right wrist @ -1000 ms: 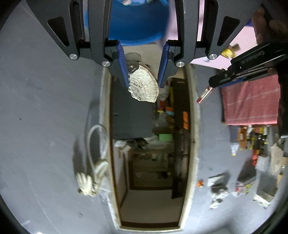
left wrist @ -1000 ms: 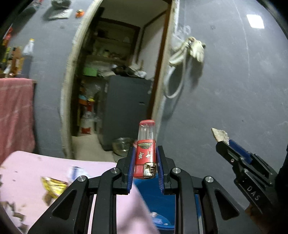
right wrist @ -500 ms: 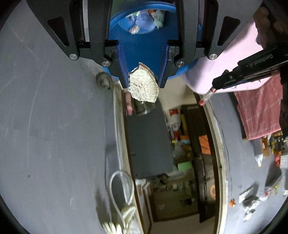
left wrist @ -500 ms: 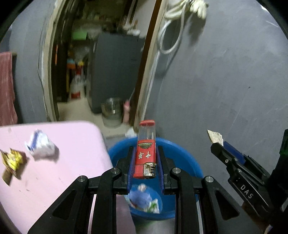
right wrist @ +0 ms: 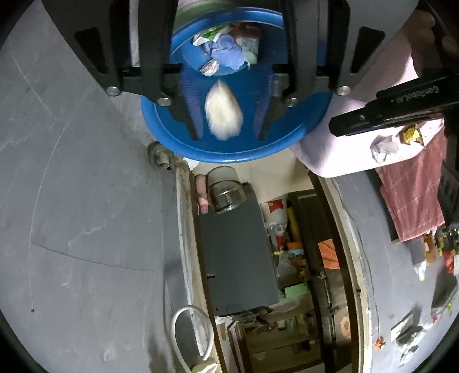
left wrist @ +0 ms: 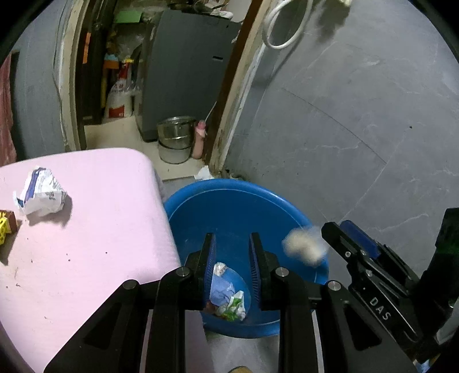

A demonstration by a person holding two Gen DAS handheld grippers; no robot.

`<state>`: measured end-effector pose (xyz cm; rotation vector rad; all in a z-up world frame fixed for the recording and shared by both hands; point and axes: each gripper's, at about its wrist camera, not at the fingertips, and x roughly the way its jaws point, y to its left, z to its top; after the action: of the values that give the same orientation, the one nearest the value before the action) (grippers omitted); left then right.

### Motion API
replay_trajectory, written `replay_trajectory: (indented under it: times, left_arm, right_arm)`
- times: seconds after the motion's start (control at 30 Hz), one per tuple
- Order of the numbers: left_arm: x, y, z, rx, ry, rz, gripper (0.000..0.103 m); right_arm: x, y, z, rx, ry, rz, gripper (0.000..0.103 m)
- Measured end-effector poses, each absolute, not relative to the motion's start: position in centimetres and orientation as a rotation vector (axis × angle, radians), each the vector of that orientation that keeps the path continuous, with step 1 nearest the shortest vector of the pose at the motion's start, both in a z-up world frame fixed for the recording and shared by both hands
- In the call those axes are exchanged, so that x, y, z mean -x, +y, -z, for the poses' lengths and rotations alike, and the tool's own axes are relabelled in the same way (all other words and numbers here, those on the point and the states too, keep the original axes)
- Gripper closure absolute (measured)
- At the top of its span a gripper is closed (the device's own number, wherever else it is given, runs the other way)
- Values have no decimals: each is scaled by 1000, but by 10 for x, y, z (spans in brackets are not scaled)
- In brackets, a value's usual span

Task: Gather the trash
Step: 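Carry the lighter and paper scrap over the blue bucket and open both tools, then move both tools back over the table toward the blue wrapper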

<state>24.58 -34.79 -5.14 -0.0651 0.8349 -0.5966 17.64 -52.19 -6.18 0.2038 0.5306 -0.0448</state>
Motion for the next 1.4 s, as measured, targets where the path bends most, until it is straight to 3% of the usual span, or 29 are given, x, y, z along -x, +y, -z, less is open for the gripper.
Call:
replay_trajectory:
  times: [0.13,0.27,0.33,0.43,0.63,0.83,0.93,1.4]
  left_arm:
    - [-244,-338,43,103,814,590,69]
    - [-235,-318,25,142,761,596,65]
    - [-229,-305,13,176,731,590,54]
    - [-219,-284,-4,213,680,576,48]
    - [-197,-239,-34,229,571,518,24]
    - [-173,-188,-56,237,456,424,9]
    - [-159,-162,-61,237,409,368,6]
    - [-122,-64,-40,180,381,173,6]
  right_arm:
    - [-173,-523,56,-206,517,48,58]
    - [-164,-520,43,-201,465,53,50]
    - [-160,-515,35,-205,438,49,47]
    - [-149,-505,21,-213,381,32,30]
    - [-126,-477,-9,-193,262,7,19]
    - [-109,-445,-33,-181,172,-27,7]
    - [-103,-425,-40,-176,146,-49,0]
    - [-97,-341,-27,-173,223,-185,0]
